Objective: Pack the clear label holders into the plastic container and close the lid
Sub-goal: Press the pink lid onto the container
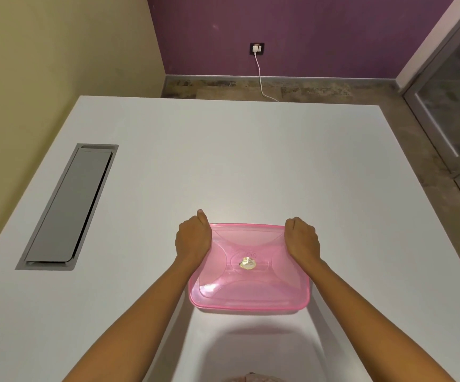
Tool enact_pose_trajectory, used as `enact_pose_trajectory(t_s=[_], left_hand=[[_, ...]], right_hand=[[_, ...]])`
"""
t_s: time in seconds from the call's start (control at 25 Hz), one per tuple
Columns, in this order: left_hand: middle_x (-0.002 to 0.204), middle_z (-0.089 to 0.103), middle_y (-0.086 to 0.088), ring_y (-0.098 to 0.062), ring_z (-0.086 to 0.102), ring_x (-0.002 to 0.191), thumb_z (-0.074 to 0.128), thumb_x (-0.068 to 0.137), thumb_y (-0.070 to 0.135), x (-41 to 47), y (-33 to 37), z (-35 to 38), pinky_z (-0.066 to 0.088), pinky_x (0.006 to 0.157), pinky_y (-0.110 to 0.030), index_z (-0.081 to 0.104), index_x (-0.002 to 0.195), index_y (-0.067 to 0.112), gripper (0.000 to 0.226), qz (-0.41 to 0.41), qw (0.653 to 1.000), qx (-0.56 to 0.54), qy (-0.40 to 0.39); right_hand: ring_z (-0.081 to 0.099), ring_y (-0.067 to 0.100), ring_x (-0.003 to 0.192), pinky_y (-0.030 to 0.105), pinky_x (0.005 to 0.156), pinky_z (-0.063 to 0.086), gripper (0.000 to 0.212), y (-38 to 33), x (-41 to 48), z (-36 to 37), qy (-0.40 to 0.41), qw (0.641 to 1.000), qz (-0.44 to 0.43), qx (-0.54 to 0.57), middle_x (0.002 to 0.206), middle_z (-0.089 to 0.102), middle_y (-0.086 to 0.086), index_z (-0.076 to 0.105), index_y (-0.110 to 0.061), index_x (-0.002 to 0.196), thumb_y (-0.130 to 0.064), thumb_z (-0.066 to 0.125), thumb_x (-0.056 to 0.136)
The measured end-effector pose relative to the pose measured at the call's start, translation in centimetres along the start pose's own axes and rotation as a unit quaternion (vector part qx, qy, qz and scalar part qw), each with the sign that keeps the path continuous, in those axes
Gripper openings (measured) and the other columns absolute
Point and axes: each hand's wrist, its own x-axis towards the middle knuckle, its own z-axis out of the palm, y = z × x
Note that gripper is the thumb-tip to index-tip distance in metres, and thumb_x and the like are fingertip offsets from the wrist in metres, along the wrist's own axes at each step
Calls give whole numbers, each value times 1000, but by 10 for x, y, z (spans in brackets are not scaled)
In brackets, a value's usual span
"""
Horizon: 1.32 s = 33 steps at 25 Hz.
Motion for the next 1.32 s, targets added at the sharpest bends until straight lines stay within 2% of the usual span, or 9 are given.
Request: enact_pose_trajectory(t_s=[0.2, 0.28, 0.44, 0.52, 0.6, 0.76, 0.96, 1.16, 1.32], left_hand=[[115, 61, -20, -38, 57, 101, 30, 99, 10, -3, -1, 3, 46, 72, -40, 39, 131, -3, 36, 2, 1000, 15, 6], [109, 64, -19, -38, 56, 98, 26, 101, 16, -4, -1, 1, 40, 69, -36, 51, 119, 1, 34, 10, 1000, 11, 1], [98, 64, -22, -41, 60, 95, 26, 101, 29, -1, 0, 0, 46, 76, -41, 58, 98, -2, 45, 11, 1000, 17, -19], [94, 62, -25, -42, 59, 93, 30, 97, 9, 1, -1, 0, 45, 71, -40, 43, 68, 6, 32, 10, 999, -7, -50], [92, 61, -25, -40, 58, 91, 31, 93, 0, 6, -2, 1, 44, 70, -41, 25, 58, 14, 38, 9, 998, -17, -56], [65, 51, -7, -33, 49, 71, 32, 99, 27, 3, -3, -2, 35, 62, -34, 36, 59, 12, 42, 29, 1000, -7, -3], [83, 52, -1, -27, 47, 76, 23, 99, 47, -27, -26, 1, 36, 70, -35, 49, 94, 14, 43, 2, 1000, 0, 31], [77, 50, -2, -29, 47, 73, 18, 98, 50, -65, -52, 8, 38, 68, -38, 41, 88, 19, 40, -64, 996, -26, 53], [90, 61, -15, -33, 50, 80, 16, 98, 50, -70, -51, 8, 40, 74, -42, 52, 96, 13, 51, -89, 992, -72, 58]], right_hand=[[54, 33, 76, 36, 69, 40, 33, 3, -2, 3, 16, 1000, -4, -11, 81, 57, 15, 39, -10, 65, -18, 28, 95], [57, 36, 78, 37, 68, 41, 32, 3, -3, 4, 31, 999, -13, -10, 83, 61, 18, 44, -6, 72, -19, 28, 96], [54, 35, 74, 36, 67, 40, 31, 4, -4, 4, 48, 998, -26, -15, 83, 62, 19, 46, -5, 74, -18, 29, 96], [52, 34, 72, 36, 66, 39, 31, 5, -5, 4, 53, 998, -31, -19, 82, 62, 18, 46, -5, 73, -18, 29, 96], [53, 34, 72, 37, 66, 41, 32, 5, -5, 5, 59, 997, -36, -19, 80, 61, 17, 47, -4, 74, -18, 30, 96], [55, 36, 79, 38, 68, 40, 36, 6, -6, 3, 72, 996, -44, -10, 86, 63, 16, 52, -2, 83, -22, 27, 99], [48, 27, 79, 37, 73, 37, 43, 23, -24, 0, 52, 998, -32, -3, 99, 60, 10, 49, -11, 97, -42, 20, 100], [53, 28, 80, 39, 75, 43, 44, 44, -60, 11, 63, 998, 20, -6, 101, 64, 12, 45, -15, 102, -49, 18, 98], [62, 35, 90, 44, 80, 49, 46, 43, -69, 15, 79, 996, 42, -17, 102, 65, 13, 45, -13, 107, -49, 18, 98]])
